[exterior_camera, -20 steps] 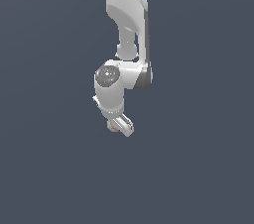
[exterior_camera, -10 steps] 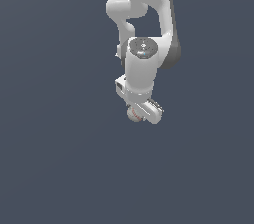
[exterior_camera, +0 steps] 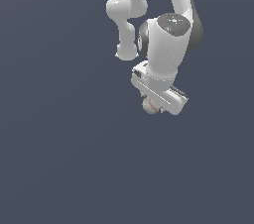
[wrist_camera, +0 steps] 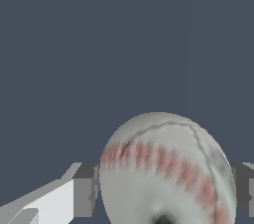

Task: Pick up the object and move it to a goal position.

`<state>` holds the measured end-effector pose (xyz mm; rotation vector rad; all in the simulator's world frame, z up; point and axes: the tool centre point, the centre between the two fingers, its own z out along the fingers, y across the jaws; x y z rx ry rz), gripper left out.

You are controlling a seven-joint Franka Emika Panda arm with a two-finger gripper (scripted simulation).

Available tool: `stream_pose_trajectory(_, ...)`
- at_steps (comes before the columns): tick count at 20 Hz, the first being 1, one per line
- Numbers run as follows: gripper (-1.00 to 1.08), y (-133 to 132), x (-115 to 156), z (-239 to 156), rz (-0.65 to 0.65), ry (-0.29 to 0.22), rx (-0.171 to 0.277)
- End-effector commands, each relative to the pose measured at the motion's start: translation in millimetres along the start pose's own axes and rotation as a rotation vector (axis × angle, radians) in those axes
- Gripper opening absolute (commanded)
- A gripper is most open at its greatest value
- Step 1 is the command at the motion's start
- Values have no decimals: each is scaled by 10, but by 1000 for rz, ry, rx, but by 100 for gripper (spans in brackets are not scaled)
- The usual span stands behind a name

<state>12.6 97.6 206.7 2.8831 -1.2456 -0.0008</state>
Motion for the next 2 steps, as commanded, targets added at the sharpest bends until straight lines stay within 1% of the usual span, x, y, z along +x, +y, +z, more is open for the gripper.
stream_pose_trajectory(1, -100, -31, -34, -51, 2, 1, 1)
stream_pose_trajectory(2, -100, -33, -37, -54, 2, 1, 1)
